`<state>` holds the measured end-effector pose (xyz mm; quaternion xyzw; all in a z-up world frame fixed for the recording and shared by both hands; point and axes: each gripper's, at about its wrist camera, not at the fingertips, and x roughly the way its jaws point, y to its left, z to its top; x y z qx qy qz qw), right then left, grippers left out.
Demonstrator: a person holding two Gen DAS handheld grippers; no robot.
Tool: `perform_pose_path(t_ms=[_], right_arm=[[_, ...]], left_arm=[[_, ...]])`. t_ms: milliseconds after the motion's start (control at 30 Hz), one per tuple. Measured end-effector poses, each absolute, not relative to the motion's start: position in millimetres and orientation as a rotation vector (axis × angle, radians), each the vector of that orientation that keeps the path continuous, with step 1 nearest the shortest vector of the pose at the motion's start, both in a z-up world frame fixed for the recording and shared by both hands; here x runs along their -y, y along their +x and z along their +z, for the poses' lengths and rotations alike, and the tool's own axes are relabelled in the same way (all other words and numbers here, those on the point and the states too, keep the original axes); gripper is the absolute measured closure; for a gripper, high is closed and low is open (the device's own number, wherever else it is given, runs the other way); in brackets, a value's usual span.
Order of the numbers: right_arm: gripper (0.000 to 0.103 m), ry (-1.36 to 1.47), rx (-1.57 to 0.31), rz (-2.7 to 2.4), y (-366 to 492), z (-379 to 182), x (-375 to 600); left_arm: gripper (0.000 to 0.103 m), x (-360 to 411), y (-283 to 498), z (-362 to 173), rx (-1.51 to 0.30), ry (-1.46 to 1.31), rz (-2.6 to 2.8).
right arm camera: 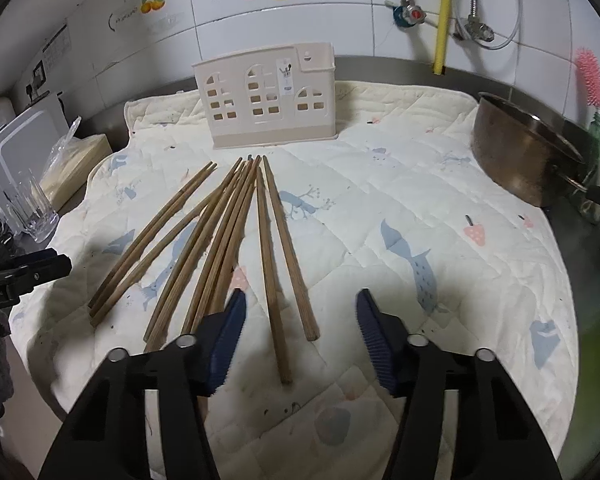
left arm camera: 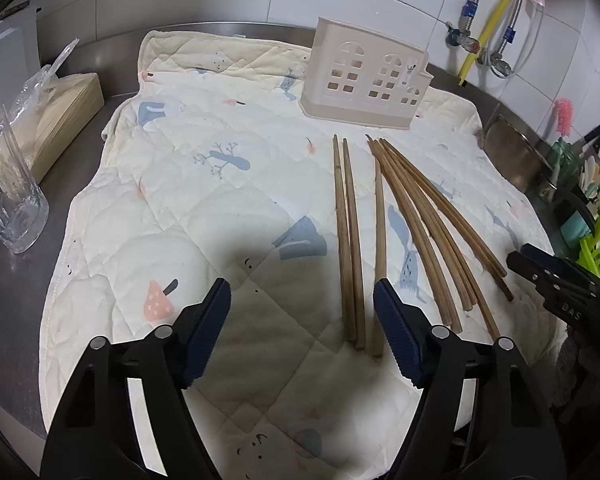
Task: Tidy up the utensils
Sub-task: 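Lower the left tool and close it on one chopstick while the right tool grasps another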
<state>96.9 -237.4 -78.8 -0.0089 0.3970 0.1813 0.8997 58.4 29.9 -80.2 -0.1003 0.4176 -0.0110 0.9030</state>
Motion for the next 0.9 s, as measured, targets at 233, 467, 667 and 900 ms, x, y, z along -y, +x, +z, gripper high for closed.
perform_pose_path(t_ms=[233, 467, 667, 900], right_arm=[[0.078, -0.028, -0.842, 0.406, 114, -86, 234], [0.095, -0.056, -0.858, 0.416, 120, -95, 230], [0.096, -0.051, -0.865, 0.415, 122, -101, 232], [0.096, -0.044, -0.864, 0.416, 122, -103, 232]], left_arm=[[0.047, -29, 62, -82, -0.872, -0.204, -0.039], [0.073, -16, 70, -87, -0.894, -0.193, -0.098], [0.085, -5, 83, -91, -0.908, -0.173, -0.119], [0.09, 1, 100, -98, -0.93, -0.16, -0.123]])
